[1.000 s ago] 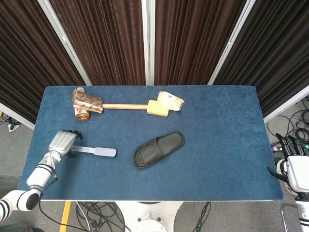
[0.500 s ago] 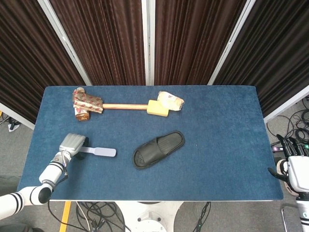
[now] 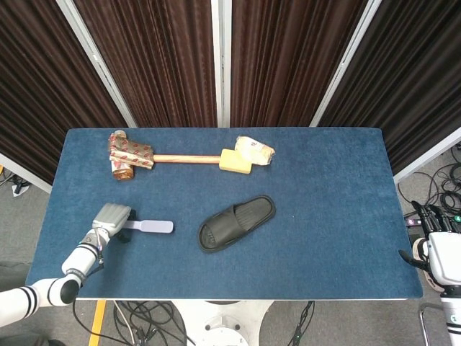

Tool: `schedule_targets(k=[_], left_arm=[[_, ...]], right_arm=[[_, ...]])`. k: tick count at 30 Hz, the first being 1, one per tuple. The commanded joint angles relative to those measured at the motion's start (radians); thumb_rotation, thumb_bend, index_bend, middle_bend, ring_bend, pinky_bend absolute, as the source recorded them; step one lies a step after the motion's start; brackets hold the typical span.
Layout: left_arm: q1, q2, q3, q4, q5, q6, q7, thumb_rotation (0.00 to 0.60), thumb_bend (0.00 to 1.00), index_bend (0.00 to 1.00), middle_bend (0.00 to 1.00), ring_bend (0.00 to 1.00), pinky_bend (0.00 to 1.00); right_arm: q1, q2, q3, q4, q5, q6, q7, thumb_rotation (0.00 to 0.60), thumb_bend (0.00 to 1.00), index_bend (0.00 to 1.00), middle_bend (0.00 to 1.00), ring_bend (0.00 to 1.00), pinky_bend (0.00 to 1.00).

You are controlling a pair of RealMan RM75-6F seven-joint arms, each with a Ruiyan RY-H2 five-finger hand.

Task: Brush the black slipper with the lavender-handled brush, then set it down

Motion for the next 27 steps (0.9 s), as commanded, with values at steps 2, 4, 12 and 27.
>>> schedule_targets(k=[2,4,12,27], left_arm=[[-0.006,0.003,0.006,-0.002,-0.004,0.000,-0.004,0.600,0.16,0.59,0.65,0.56,0.56],[-0.011,0.005,0.010,-0.002,-0.008,-0.006,-0.008,0.600,0.16,0.60,0.67,0.58,0.57],[-0.030,0.012,0.026,-0.002,-0.027,-0.030,-0.018,0.600,0.20,0.63,0.69,0.61,0.58],[-0.059,0.014,0.050,0.004,-0.032,-0.042,-0.034,0.600,0.29,0.75,0.81,0.70,0.65]], right_arm=[[-0.001,-0.001,0.000,0.002,0.003,-0.001,0.003,0.600,0.00,0.07,0.18,0.09,0.21],[-0.002,-0.003,-0.002,0.004,0.003,-0.002,0.006,0.600,0.00,0.07,0.18,0.10,0.21],[-0.010,-0.003,-0.004,-0.001,0.000,0.009,0.022,0.600,0.00,0.07,0.18,0.09,0.21],[-0.021,-0.006,-0.003,0.006,0.004,0.021,0.044,0.600,0.00,0.07,0.19,0.09,0.21]])
